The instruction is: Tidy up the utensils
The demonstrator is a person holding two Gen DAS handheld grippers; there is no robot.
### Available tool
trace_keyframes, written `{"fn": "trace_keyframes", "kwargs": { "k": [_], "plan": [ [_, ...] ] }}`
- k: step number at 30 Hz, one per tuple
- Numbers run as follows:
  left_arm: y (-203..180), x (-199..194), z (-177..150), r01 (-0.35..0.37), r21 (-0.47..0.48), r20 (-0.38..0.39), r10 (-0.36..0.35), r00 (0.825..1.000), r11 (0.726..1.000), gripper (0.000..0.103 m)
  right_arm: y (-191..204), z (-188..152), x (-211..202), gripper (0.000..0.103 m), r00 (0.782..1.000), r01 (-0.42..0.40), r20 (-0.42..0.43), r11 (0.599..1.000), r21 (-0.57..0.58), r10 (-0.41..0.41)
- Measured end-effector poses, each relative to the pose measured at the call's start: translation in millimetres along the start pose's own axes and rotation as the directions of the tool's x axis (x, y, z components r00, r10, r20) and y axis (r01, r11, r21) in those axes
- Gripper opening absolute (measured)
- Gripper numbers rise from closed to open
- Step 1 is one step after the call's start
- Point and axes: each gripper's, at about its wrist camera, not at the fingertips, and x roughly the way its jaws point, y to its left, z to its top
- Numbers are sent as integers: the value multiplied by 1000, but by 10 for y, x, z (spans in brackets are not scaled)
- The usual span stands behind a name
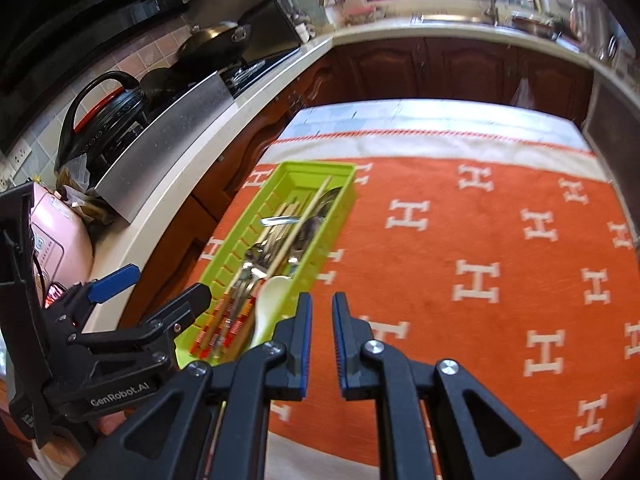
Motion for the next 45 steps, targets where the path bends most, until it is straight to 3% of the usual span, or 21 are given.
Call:
{"fn": "trace_keyframes", "kwargs": {
  "k": [2,5,13,26,45],
  "plan": [
    [-83,-22,-21,25,7,-11,-25,1000,1000,100,-73,-40,-104,28,1000,22,17,1000,-1,-22],
    [-238,-62,-41,57,23,-19,-56,998,998,100,-155,-82,-218,34,998,42,37,999,8,-42],
    [-603,-190,-70,117,21,-44,-116,992,993,101,-365,-178,-551,35,991,101,83,995,18,-102],
    [-862,-545,45,83,-19,44,-82,996,996,102,-563,-258,-983,37,977,118,174,993,19,-120],
    [-1006,-564,18,44,-14,69,-43,997,999,102,-608,-285,-1013,37,978,103,180,995,11,-103]
  ]
}}
